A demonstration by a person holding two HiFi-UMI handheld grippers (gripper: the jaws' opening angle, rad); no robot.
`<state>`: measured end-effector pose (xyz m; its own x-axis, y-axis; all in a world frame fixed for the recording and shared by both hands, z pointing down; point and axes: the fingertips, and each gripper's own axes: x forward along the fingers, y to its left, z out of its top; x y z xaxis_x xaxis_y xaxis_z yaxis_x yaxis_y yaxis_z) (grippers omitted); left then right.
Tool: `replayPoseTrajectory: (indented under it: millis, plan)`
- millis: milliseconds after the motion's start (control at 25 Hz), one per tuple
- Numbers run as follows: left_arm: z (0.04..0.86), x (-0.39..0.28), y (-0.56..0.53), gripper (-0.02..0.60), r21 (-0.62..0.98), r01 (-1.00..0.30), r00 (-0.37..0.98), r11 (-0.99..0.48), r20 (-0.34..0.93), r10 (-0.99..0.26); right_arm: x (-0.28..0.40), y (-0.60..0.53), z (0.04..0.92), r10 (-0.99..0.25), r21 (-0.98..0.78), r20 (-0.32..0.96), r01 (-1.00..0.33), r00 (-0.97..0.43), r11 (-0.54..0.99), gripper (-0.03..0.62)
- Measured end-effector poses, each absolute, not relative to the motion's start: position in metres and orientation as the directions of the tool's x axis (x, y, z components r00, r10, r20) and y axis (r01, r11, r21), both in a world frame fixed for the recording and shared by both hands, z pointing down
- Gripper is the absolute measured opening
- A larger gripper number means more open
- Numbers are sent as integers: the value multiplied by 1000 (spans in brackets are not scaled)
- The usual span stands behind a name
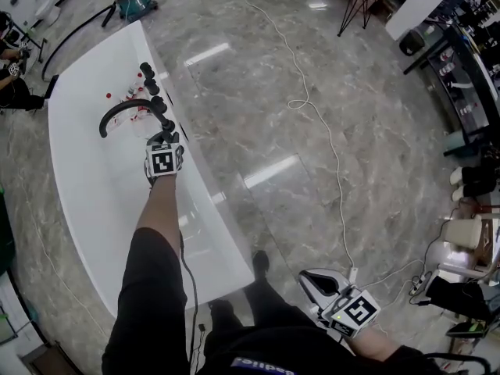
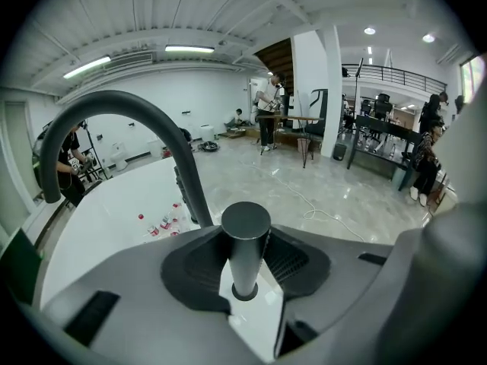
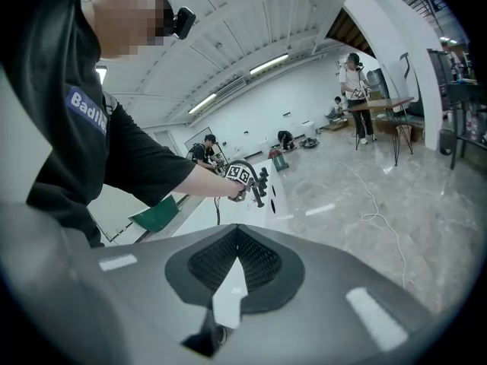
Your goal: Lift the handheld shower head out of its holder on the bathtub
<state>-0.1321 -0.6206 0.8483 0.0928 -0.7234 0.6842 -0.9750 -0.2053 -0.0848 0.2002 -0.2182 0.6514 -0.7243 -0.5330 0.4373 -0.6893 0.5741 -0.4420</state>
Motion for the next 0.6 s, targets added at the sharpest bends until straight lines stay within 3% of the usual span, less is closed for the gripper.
replayPoseTrajectory:
  millis: [280, 600]
  plan:
    - [841, -129, -604, 138, -84, -972, 96, -220, 712, -695, 189, -230, 632, -545, -444, 389, -669, -743, 596, 2]
    - [795, -133, -550, 137, -55, -976, 122, -209, 658, -744, 161, -214, 611, -518, -429, 341, -620, -784, 657, 2]
